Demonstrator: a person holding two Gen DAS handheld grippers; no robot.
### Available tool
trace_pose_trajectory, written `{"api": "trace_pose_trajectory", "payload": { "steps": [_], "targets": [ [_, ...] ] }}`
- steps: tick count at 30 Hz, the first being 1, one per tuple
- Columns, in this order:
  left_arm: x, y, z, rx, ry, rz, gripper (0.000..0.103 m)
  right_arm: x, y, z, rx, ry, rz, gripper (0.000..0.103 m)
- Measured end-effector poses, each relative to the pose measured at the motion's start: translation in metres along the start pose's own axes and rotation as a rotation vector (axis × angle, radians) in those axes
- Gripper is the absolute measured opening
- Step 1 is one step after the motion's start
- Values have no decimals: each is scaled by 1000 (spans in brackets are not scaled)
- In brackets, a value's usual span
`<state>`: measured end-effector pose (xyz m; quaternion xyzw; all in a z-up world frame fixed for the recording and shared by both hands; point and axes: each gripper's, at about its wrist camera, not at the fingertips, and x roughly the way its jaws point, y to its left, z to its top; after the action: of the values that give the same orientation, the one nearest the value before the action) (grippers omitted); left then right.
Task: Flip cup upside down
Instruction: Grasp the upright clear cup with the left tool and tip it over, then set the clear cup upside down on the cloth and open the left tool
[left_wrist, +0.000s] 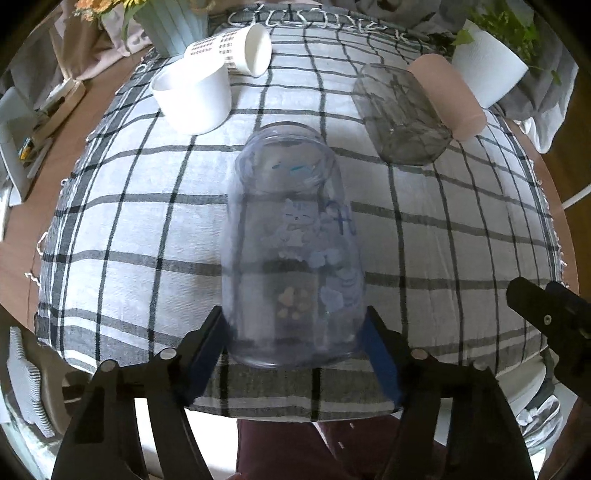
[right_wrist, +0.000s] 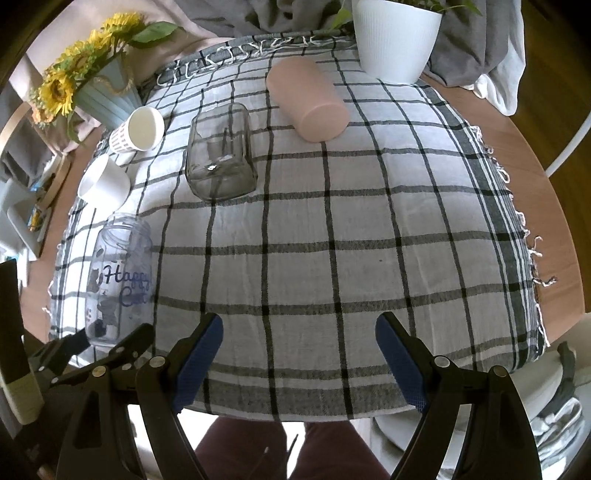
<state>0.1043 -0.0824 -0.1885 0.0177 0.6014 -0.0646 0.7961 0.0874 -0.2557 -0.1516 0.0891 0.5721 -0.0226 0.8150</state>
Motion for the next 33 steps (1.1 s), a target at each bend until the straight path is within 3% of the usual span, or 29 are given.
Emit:
{"api": "trace_pose_trajectory", "payload": {
  "steps": [18,33],
  "targets": [
    [-29,-5,11,10,-65,22,70,-6,-6,6,17,-22,71,85],
    [-43,0,47,36,-143,3,70,-18,11,34,14,-101,95,85]
  ]
}}
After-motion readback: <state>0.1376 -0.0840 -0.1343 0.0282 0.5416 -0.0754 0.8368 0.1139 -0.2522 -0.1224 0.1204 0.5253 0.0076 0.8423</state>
